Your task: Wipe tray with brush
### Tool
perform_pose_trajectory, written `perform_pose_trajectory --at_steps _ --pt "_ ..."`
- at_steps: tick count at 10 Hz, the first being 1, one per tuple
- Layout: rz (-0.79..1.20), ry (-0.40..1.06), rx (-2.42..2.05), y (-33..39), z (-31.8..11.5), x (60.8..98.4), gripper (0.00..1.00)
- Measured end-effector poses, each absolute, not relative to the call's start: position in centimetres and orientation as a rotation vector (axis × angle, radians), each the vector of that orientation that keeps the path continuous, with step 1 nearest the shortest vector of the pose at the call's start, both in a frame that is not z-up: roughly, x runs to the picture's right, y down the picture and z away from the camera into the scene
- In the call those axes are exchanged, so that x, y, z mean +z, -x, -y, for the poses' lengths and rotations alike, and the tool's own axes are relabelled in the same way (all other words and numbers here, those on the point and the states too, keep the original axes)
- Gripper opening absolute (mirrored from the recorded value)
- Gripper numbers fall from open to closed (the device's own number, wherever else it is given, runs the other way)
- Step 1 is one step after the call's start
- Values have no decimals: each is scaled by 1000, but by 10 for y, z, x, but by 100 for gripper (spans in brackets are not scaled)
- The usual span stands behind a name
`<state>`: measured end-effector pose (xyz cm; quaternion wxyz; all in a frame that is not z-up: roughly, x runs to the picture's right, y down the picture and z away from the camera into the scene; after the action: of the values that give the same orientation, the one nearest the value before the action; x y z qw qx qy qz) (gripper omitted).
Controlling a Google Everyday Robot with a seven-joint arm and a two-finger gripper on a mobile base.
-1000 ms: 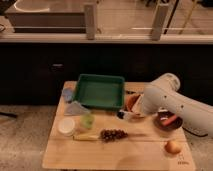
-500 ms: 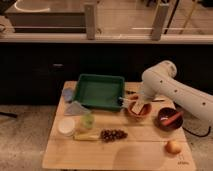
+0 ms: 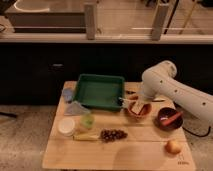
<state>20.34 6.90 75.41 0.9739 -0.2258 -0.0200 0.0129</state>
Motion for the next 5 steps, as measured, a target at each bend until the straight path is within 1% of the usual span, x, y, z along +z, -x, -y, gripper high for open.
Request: perform_pose_trajectory --at_steps 1,5 --pt "40 454 24 -203 -68 754 0" --pt "32 432 -46 -187 -39 776 0"
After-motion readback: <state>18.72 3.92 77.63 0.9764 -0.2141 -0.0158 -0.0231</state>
